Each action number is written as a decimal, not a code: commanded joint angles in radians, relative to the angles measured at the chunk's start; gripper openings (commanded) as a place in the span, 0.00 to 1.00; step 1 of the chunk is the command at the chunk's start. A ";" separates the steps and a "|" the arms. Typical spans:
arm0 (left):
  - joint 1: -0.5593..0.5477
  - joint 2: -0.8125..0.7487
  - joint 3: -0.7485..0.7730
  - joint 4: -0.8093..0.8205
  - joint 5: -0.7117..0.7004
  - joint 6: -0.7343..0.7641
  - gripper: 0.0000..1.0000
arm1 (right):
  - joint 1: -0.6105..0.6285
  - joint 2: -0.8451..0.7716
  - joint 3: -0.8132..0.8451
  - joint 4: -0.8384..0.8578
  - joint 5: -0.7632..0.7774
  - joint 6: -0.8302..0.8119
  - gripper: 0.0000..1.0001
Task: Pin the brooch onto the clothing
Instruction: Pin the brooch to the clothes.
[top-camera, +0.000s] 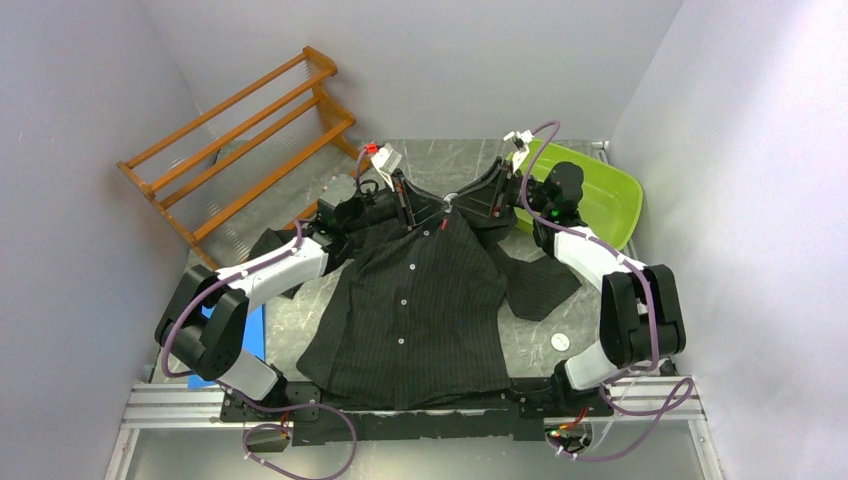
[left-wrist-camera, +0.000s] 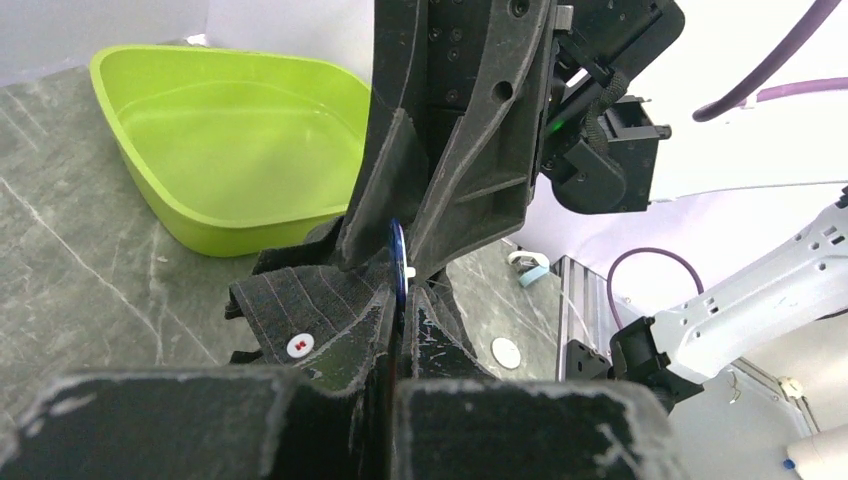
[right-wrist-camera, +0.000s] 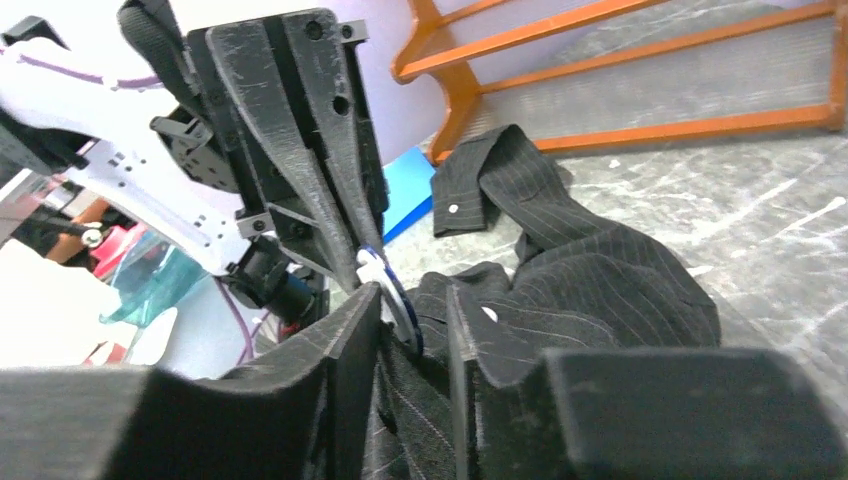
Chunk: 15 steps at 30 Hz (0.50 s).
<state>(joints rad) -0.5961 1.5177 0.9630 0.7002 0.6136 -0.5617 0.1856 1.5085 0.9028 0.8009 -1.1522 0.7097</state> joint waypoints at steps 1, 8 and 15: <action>-0.001 -0.041 0.003 0.116 0.025 -0.012 0.03 | 0.000 0.045 -0.013 0.272 -0.069 0.145 0.24; 0.002 -0.053 -0.024 0.112 0.001 0.002 0.03 | -0.014 0.132 -0.003 0.593 -0.084 0.403 0.05; 0.004 -0.049 -0.021 0.105 0.019 -0.002 0.03 | -0.029 0.102 -0.016 0.574 -0.052 0.377 0.46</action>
<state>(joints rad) -0.5888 1.5097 0.9298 0.7372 0.6060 -0.5629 0.1658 1.6505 0.8856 1.3060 -1.2304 1.0893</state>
